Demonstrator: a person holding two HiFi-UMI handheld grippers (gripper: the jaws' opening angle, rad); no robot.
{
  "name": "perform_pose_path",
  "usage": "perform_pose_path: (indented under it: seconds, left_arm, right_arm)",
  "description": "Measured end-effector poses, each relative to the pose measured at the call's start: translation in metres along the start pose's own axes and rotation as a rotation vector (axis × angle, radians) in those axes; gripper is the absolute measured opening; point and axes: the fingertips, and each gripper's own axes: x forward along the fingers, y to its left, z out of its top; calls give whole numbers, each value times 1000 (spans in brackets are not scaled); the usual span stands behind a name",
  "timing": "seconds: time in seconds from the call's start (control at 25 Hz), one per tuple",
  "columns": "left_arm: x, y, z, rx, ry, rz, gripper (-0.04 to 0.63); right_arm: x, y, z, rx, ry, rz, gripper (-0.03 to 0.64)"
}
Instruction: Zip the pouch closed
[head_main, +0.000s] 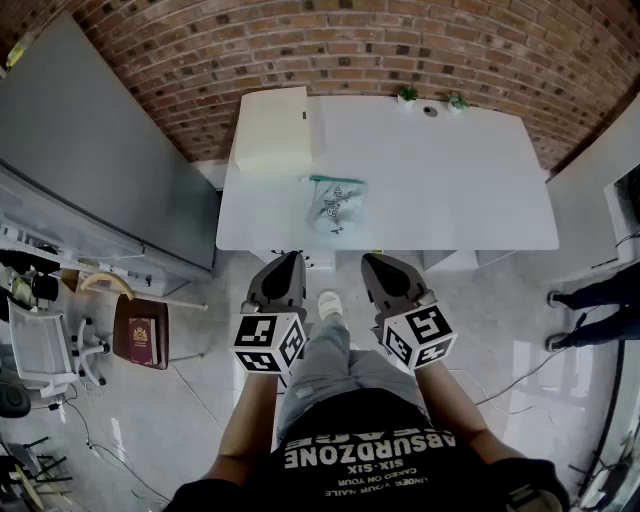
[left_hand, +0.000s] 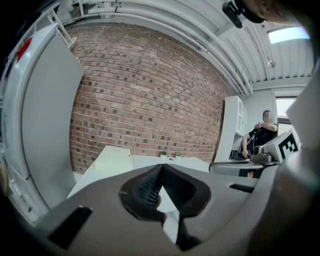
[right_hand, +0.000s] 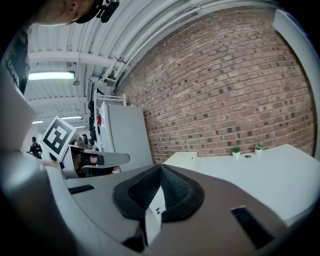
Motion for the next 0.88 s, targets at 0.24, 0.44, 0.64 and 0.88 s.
perform_pose_path:
  seconds: [0.24,0.44,0.64,0.88]
  left_arm:
    - [38,19,16,9,11,-8,5]
    - [72,38,31,0,15,-12,5]
    - [100,57,42,1,22,-14,5]
    - [127,74,52,11,43,-35,5]
  right_arm:
    - [39,-24,10,-6,16,-3,-3]
    - [69,-51,24,2,20,-10,-3]
    - [99,-66,36,3,25,13,0]
    - [127,-83,43,-18,60,23,72]
